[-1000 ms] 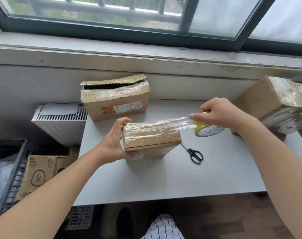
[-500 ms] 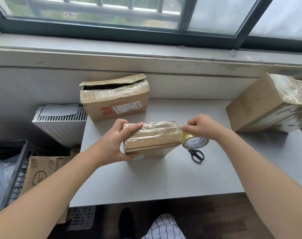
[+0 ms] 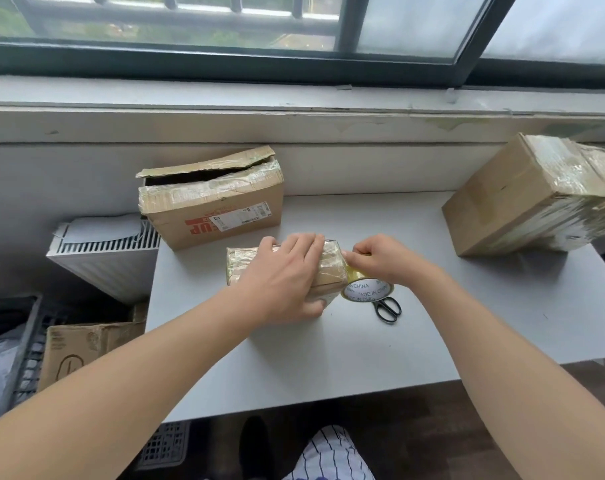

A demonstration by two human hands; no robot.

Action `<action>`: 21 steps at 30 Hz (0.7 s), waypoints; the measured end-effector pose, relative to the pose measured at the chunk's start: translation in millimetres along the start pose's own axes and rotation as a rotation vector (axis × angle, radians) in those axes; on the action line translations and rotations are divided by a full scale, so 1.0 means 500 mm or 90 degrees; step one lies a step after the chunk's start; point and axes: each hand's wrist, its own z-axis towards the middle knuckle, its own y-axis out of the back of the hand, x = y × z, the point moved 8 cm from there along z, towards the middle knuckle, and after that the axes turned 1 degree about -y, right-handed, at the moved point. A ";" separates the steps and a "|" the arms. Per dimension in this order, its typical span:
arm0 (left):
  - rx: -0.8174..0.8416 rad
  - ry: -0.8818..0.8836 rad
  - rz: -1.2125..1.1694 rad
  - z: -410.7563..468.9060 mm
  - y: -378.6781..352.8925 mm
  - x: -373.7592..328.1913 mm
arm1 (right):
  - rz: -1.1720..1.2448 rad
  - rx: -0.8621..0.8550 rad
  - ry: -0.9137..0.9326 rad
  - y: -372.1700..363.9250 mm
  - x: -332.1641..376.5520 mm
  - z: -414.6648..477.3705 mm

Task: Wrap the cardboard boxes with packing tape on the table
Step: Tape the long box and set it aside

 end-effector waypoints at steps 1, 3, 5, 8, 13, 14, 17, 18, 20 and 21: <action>-0.007 -0.004 -0.004 0.001 -0.001 -0.004 | 0.006 0.002 -0.001 -0.003 -0.002 0.000; -0.023 0.006 0.013 0.006 -0.004 -0.006 | 0.021 0.009 -0.001 -0.006 -0.005 0.000; -0.040 0.029 0.013 0.013 -0.001 -0.008 | 0.032 0.018 0.000 -0.007 -0.005 0.000; -0.013 0.071 -0.006 0.032 0.000 -0.011 | 0.049 0.023 0.000 -0.007 -0.004 0.002; 0.005 0.087 0.005 0.036 -0.003 -0.019 | 0.071 0.024 -0.007 -0.015 -0.011 -0.002; 0.006 0.084 0.010 0.031 -0.007 -0.019 | 0.068 0.026 -0.006 -0.018 -0.010 -0.003; 0.011 0.084 0.027 0.025 -0.011 -0.017 | 0.076 0.020 -0.005 -0.023 -0.010 -0.003; 0.010 0.089 0.019 0.025 -0.009 -0.017 | 0.081 0.013 -0.005 -0.022 -0.009 -0.003; 0.010 0.089 -0.015 0.031 0.003 -0.013 | 0.063 -0.003 0.000 -0.011 -0.003 -0.007; 0.021 0.079 -0.028 0.032 0.007 -0.010 | 0.036 -0.012 0.004 0.000 0.002 -0.011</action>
